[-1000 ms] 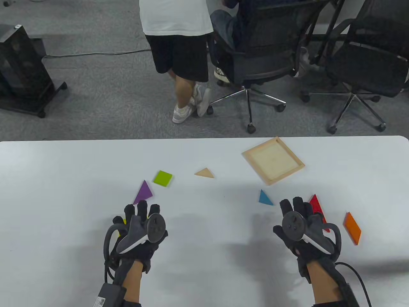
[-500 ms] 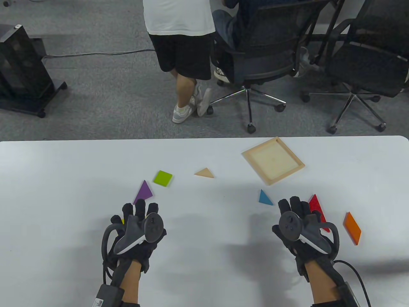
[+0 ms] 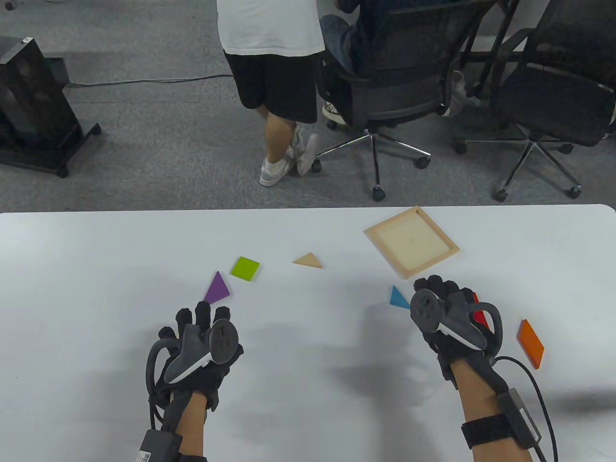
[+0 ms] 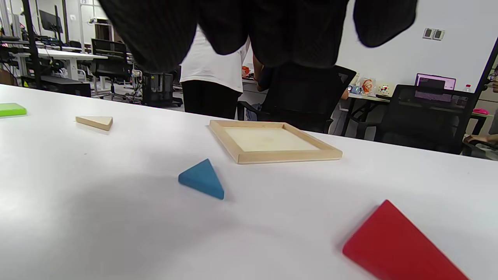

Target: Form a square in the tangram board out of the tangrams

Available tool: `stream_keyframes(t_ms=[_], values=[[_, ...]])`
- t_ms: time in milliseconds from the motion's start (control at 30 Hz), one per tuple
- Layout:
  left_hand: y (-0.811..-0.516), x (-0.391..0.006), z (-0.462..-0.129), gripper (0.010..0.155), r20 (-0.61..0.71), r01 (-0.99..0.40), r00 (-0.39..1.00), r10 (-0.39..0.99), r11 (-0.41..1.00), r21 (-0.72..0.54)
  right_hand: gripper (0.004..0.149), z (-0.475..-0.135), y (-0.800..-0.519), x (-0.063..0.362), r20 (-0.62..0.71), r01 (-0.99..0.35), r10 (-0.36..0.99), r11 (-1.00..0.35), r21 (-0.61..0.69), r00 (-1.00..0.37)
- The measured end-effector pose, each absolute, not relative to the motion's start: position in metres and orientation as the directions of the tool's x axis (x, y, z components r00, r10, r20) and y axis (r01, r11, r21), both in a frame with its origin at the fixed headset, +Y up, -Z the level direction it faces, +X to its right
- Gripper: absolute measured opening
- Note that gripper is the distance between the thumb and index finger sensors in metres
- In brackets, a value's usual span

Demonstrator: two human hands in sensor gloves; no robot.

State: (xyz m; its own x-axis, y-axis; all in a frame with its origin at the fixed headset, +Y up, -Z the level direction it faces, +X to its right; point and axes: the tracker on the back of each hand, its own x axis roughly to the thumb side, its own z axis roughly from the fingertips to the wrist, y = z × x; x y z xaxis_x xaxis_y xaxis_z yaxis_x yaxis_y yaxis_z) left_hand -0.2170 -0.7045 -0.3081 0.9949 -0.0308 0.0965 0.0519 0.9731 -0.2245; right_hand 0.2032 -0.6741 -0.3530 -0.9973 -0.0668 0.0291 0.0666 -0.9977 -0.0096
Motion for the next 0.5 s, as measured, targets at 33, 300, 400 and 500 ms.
stream_keyframes(t_ms=[33,300,400,500], values=[[-0.705,-0.218,-0.308,0.081,0.094,0.052,0.995,-0.031,0.972,-0.227,0.066,-0.357,-0.672,0.202,0.027,0.068,-0.068,-0.998,-0.010,-0.997],[-0.712,-0.222,-0.308,0.081,0.092,0.060,0.995,-0.039,0.970,-0.238,0.063,-0.409,-0.659,0.199,-0.037,0.009,-0.009,-1.000,0.004,-0.999],[-0.714,-0.224,-0.308,0.081,0.082,0.055,0.996,-0.036,0.969,-0.242,0.062,-0.428,-0.663,0.202,-0.093,-0.057,0.053,-0.998,0.038,-0.994],[-0.717,-0.225,-0.308,0.080,0.073,0.042,0.997,-0.025,0.967,-0.252,0.061,-0.443,-0.673,0.205,-0.128,-0.097,0.089,-0.994,0.059,-0.988]])
